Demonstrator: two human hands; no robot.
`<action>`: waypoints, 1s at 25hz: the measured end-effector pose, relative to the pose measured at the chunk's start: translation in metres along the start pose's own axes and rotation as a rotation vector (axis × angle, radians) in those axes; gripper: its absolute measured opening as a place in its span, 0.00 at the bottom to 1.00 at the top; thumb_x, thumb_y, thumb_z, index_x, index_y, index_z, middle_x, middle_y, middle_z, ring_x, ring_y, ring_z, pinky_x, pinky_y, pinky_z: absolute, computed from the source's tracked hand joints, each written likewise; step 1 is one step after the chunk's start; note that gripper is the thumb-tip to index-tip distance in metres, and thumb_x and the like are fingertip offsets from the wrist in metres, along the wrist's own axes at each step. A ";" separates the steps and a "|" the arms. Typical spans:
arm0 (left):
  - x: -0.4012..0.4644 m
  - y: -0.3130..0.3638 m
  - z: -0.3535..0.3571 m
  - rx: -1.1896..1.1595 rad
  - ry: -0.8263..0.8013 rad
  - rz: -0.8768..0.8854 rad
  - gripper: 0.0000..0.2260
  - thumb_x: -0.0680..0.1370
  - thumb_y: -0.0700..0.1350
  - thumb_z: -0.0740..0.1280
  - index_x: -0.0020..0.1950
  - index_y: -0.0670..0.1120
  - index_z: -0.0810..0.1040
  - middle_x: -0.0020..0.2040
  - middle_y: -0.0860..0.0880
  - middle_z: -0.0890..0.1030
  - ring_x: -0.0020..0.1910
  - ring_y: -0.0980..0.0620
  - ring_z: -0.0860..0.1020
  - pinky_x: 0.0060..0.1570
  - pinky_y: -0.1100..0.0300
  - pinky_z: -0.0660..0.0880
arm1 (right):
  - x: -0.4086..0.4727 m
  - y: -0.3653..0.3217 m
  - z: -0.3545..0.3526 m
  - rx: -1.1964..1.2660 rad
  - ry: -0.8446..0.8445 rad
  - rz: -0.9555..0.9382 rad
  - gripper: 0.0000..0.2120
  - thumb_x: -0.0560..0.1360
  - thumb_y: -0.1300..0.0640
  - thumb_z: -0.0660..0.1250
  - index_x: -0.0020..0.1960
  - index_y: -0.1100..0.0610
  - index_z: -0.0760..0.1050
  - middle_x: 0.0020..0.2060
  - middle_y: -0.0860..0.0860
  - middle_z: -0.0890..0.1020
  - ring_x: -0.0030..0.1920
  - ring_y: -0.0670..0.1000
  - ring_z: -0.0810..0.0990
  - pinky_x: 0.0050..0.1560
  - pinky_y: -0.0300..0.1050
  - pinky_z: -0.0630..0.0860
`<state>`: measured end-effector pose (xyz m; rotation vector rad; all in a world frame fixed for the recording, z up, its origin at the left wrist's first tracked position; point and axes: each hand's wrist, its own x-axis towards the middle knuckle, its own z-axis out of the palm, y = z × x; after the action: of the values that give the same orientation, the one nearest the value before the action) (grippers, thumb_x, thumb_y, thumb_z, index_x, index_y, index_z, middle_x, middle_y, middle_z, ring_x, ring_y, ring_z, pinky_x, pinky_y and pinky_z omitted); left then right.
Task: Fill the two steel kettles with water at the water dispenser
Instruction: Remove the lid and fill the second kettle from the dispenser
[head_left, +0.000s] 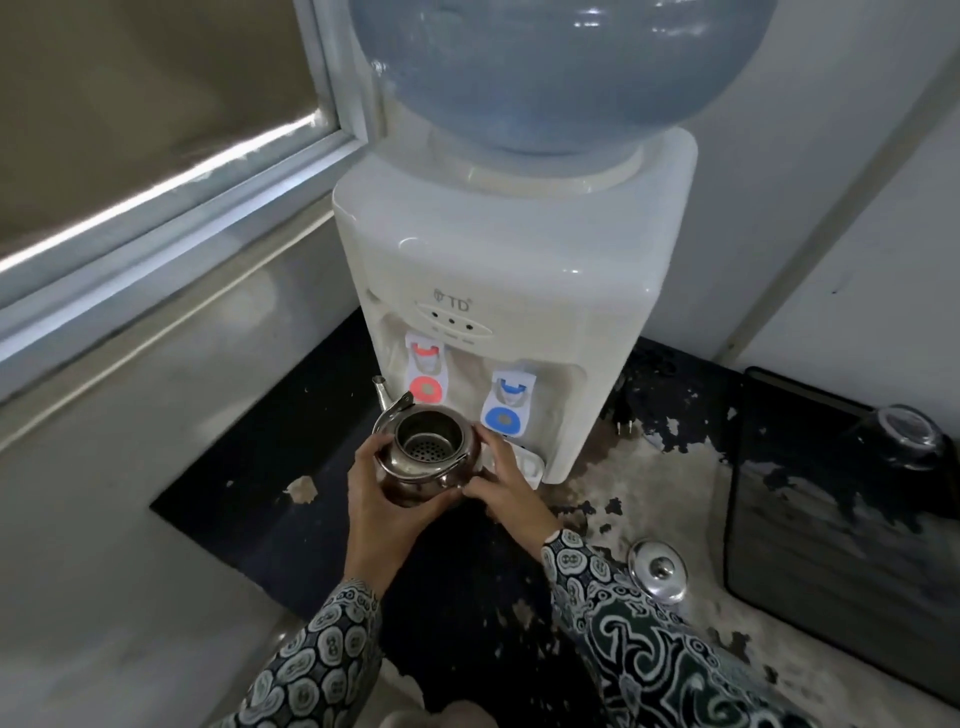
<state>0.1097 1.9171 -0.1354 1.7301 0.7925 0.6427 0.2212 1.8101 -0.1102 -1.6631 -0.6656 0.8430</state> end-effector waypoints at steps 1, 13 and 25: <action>0.004 0.001 0.000 0.014 0.001 0.004 0.40 0.55 0.52 0.82 0.61 0.61 0.65 0.64 0.49 0.70 0.63 0.49 0.71 0.62 0.46 0.72 | 0.002 -0.003 0.004 0.027 0.027 0.011 0.29 0.72 0.70 0.61 0.60 0.40 0.63 0.57 0.38 0.71 0.60 0.39 0.70 0.55 0.25 0.68; -0.003 0.002 -0.003 0.087 0.057 -0.067 0.38 0.56 0.49 0.82 0.54 0.71 0.63 0.66 0.48 0.63 0.67 0.48 0.62 0.63 0.50 0.67 | -0.003 -0.020 0.014 -0.243 0.108 -0.101 0.17 0.76 0.64 0.60 0.63 0.53 0.71 0.60 0.46 0.76 0.56 0.37 0.73 0.54 0.18 0.62; 0.021 0.028 0.035 0.048 0.208 -0.237 0.34 0.61 0.48 0.78 0.62 0.57 0.65 0.65 0.42 0.59 0.63 0.41 0.60 0.51 0.56 0.64 | 0.012 -0.054 0.008 -0.229 0.162 -0.154 0.13 0.76 0.66 0.58 0.55 0.55 0.77 0.54 0.50 0.81 0.53 0.46 0.78 0.51 0.23 0.68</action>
<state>0.1545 1.9065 -0.1176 1.5971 1.1468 0.6515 0.2215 1.8371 -0.0612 -1.8358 -0.7887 0.5308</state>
